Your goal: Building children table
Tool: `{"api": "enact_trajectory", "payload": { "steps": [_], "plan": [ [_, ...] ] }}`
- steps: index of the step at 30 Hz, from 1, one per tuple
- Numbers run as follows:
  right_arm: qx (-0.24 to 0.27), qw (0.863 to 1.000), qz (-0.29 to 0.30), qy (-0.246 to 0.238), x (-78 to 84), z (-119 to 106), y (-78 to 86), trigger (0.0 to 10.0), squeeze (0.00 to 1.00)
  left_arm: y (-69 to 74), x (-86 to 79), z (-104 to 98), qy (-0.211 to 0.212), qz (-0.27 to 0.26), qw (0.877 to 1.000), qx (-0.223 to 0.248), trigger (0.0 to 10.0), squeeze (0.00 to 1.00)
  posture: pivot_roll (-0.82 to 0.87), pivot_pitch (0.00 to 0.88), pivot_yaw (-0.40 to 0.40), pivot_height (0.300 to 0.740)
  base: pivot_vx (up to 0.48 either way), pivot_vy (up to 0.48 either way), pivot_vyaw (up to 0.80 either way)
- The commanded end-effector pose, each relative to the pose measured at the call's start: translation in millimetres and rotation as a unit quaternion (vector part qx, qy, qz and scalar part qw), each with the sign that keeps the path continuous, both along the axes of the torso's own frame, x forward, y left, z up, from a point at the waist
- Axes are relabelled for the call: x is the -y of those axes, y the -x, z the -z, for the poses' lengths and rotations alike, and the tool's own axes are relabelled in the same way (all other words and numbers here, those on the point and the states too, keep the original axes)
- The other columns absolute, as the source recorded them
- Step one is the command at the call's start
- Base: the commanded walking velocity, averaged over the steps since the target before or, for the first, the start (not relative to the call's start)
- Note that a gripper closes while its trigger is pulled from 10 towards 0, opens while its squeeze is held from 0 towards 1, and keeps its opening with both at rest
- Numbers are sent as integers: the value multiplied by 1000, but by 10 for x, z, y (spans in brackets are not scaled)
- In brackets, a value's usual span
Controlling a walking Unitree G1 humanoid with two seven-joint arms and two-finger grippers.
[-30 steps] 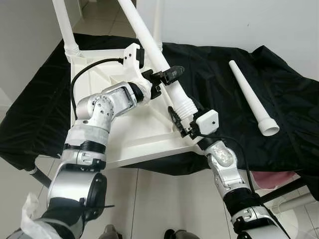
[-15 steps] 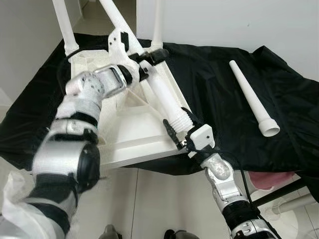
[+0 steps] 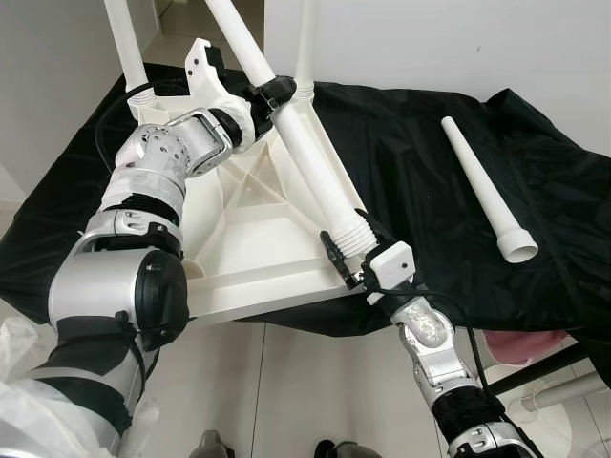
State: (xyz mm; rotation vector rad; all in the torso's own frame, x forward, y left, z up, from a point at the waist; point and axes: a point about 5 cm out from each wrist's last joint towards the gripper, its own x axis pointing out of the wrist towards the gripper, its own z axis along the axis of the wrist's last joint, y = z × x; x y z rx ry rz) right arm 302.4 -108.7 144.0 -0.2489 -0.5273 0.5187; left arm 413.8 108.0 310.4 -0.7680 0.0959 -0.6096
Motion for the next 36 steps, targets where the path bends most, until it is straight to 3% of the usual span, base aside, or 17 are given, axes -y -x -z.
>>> {"api": "enact_trajectory", "payload": {
  "steps": [1,2,3,4,6,8,13,20,21,32,34,36],
  "plan": [
    [-20,1000,-2,2,11,51,-16,10000,0,40,85,-117,13,56,997,53,0,0,-19,75,-34,740,0,0,0],
    [-27,1000,-4,-8,5,54,-20,10000,110,35,86,-123,15,56,997,53,0,0,-19,74,-33,740,0,0,0],
    [-27,1000,-4,-8,5,54,-20,10000,110,35,86,-123,15,56,997,53,0,0,-19,74,-33,740,0,0,0],
    [-41,999,-13,-24,-6,59,-21,10000,1000,29,80,-130,18,53,997,50,0,0,-20,73,-34,740,0,0,0],
    [-50,998,-16,-37,-9,62,-24,10000,1000,22,71,-136,21,49,997,47,0,0,-20,72,-34,740,0,0,0],
    [-67,996,-23,-61,-12,65,-28,10000,1000,10,53,-142,19,40,998,41,10000,0,-21,70,-34,740,0,0,0],
    [-81,992,-20,-94,17,55,-43,10000,1000,1,6,-248,32,29,998,39,10000,0,-20,66,-37,740,0,0,0],
    [-87,987,13,-132,99,19,-93,10000,1000,-12,-110,-435,19,-12,997,74,10000,0,-17,62,-43,740,0,0,0],
    [-102,980,41,-164,164,12,-141,10000,0,-25,-222,-509,-3,-50,993,104,10000,0,-17,60,-43,740,0,0,0],
    [-139,970,81,-182,229,44,-201,10000,0,-20,-293,-585,-36,-85,985,149,10000,0,-13,56,-44,740,0,0,0],
    [-163,972,78,-149,148,-6,-249,10000,0,30,-160,-619,-87,-108,966,218,10000,0,-7,55,-52,740,0,0,0],
    [-175,971,64,-146,119,-18,-256,10000,0,50,-125,-629,-95,-113,961,235,10000,0,-7,55,-52,740,0,0,0]
  ]
}}
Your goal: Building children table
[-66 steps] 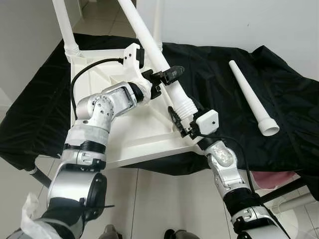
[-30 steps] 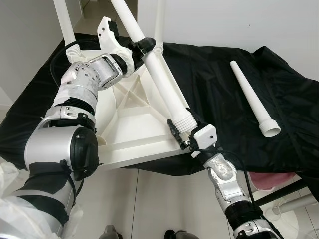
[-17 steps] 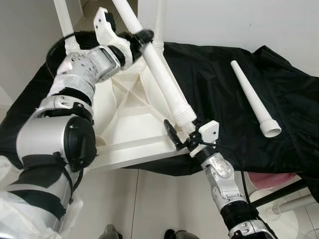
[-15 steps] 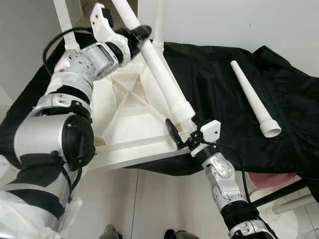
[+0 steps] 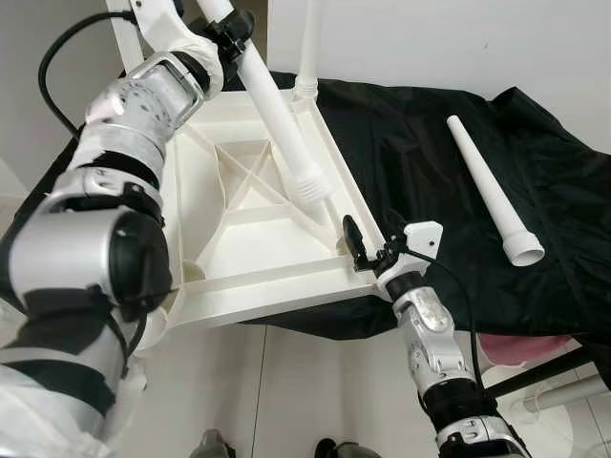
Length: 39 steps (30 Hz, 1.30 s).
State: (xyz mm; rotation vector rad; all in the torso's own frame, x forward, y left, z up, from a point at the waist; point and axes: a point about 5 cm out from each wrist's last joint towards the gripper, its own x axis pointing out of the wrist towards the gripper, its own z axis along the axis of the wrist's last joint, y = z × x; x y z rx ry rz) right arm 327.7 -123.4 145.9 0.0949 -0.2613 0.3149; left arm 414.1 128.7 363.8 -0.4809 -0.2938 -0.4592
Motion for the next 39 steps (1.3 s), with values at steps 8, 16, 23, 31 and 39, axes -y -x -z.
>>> {"api": "enact_trajectory", "payload": {
  "steps": [8,16,23,31,39],
  "plan": [
    [19,998,-66,2,-117,-217,12,10000,0,146,302,16,-62,25,993,101,10000,0,-1,55,-59,740,0,0,0],
    [54,995,-60,51,-72,-491,-69,10000,0,357,637,129,-111,37,981,152,10000,0,6,54,-64,740,0,0,0],
    [59,993,-48,92,-65,-608,-142,10000,0,533,846,189,-114,82,974,178,10000,0,6,50,-64,740,0,0,0],
    [59,986,-26,152,-79,-666,-265,10000,0,662,988,228,-118,91,971,186,10000,0,12,48,-68,740,0,0,0],
    [49,981,-23,189,-160,-709,-376,10000,0,730,1076,258,-126,98,969,189,10000,0,13,50,-73,740,0,0,0]
  ]
}}
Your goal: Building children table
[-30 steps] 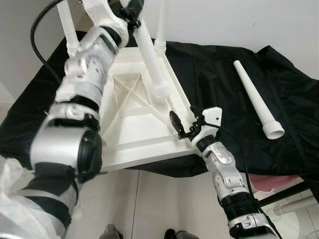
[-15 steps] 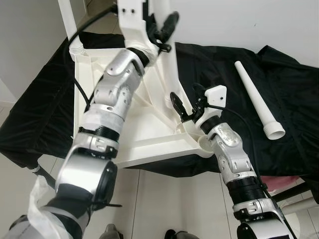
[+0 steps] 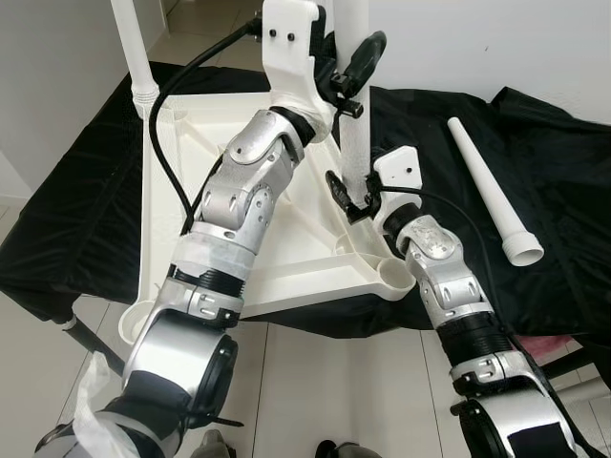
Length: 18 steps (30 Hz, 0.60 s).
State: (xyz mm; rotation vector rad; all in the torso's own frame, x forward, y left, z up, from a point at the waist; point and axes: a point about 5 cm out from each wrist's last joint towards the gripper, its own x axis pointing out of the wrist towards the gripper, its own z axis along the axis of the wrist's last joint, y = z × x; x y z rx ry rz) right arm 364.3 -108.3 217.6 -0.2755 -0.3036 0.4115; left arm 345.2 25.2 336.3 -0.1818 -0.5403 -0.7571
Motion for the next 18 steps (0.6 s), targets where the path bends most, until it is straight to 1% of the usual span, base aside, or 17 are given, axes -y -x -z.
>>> {"api": "enact_trajectory", "payload": {
  "steps": [1,2,8,11,12,13,14,15,17,18],
  "plan": [
    [-3,1000,1,11,-28,-8,-20,10000,0,49,51,-12,-7,7,1000,8,10000,0,13,50,-73,740,0,0,0],
    [1,1000,-2,19,-70,-50,-41,10000,0,62,66,-3,-9,8,1000,8,10000,0,14,50,-74,740,0,0,0],
    [9,999,-11,35,-126,-114,-60,10000,0,67,77,1,-10,6,1000,7,10000,0,18,50,-76,740,0,0,0],
    [10,999,-16,35,-149,-129,-53,10000,0,67,74,-3,-10,4,1000,7,10000,0,18,50,-76,740,0,0,0],
    [8,999,-21,36,-162,-128,-45,8235,0,68,69,-7,-10,3,1000,7,10000,0,18,50,-76,740,0,0,0],
    [8,999,-21,37,-165,-125,-45,8235,0,67,66,-8,-10,2,1000,7,10000,0,18,50,-74,740,0,0,0],
    [7,999,-21,37,-167,-122,-46,9176,0,67,64,-9,-10,2,1000,7,10000,0,18,50,-74,740,0,0,0],
    [3,999,-20,37,-166,-108,-44,9529,0,66,61,-12,-10,1,1000,8,10000,0,19,50,-73,740,0,0,0],
    [1,999,-20,37,-165,-98,-44,9529,0,68,59,-13,-10,1,1000,8,10000,0,19,50,-73,740,0,0,0],
    [-2,999,-19,37,-163,-85,-44,9294,0,70,58,-15,-10,1,1000,8,10000,0,19,50,-73,740,0,0,0]
  ]
}}
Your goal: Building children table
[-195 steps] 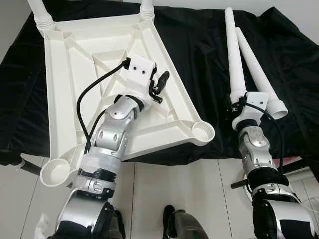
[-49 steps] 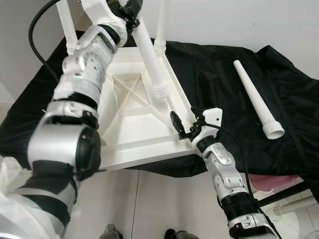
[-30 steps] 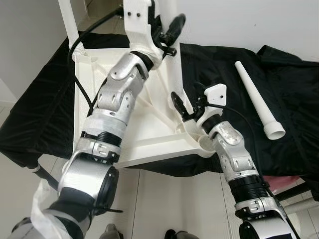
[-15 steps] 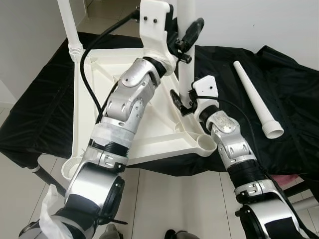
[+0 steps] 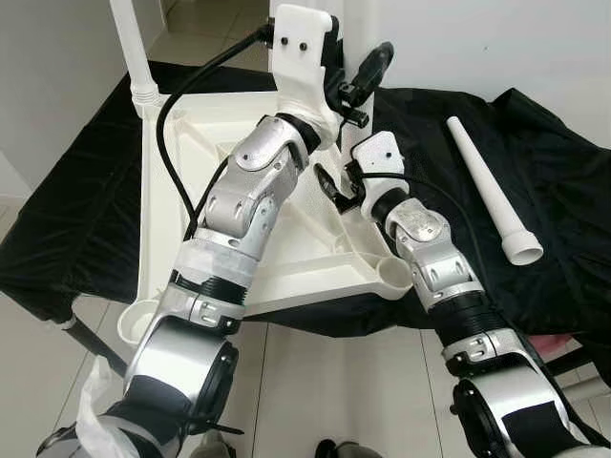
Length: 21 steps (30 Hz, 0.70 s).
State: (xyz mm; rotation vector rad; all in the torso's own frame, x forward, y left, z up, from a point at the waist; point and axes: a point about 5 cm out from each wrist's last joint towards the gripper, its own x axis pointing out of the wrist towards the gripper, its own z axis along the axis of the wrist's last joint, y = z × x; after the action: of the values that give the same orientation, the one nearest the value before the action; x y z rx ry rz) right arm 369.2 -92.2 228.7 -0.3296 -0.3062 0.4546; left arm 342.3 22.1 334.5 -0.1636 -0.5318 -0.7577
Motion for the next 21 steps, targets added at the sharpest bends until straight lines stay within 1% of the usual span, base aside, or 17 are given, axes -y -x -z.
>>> {"api": "enact_trajectory", "payload": {
  "steps": [1,2,3,5,6,7,9,10,11,12,13,14,21],
  "plan": [
    [-13,1000,0,6,-1,49,4,10000,0,42,26,-37,-1,2,1000,9,10000,0,18,50,-70,740,0,0,0],
    [-13,1000,0,6,-1,49,4,10000,0,42,26,-37,-1,2,1000,9,10000,0,18,50,-70,740,0,0,0],
    [-19,1000,3,3,-2,67,3,8784,0,44,28,-41,-1,2,1000,10,10000,0,17,50,-69,740,0,0,0],
    [-23,1000,4,0,-4,79,2,8784,0,46,29,-45,-1,2,1000,10,10000,0,17,50,-69,740,0,0,0],
    [-26,1000,5,1,-6,92,2,7098,0,48,34,-49,-1,2,1000,11,10000,0,16,50,-68,740,0,0,0],
    [-27,1000,5,1,-7,98,0,5725,0,49,38,-53,-2,3,1000,12,10000,0,17,50,-67,740,0,0,0],
    [-28,1000,5,2,-7,102,0,5725,0,50,40,-55,-2,3,1000,12,10000,0,17,50,-67,740,0,0,0],
    [-31,999,6,0,-6,107,-2,4235,0,50,42,-57,-2,3,1000,12,10000,0,16,51,-68,740,0,0,0],
    [-31,999,6,0,-6,107,-2,4235,0,50,42,-57,-2,3,1000,12,10000,0,16,51,-68,740,0,0,0],
    [-36,999,5,-3,-6,113,-3,1686,0,50,42,-61,-2,2,1000,13,10000,0,16,51,-68,740,0,0,0],
    [-36,999,5,-3,-6,113,-3,1686,0,50,42,-61,-2,2,1000,13,10000,0,16,51,-68,740,0,0,0],
    [-42,999,6,-7,-6,124,-4,0,0,50,42,-64,-1,2,1000,13,10000,0,16,54,-69,740,0,0,0],
    [-61,998,11,-6,0,190,-5,0,0,50,38,-82,0,-4,1000,16,10000,0,19,63,-75,740,0,0,0]
  ]
}}
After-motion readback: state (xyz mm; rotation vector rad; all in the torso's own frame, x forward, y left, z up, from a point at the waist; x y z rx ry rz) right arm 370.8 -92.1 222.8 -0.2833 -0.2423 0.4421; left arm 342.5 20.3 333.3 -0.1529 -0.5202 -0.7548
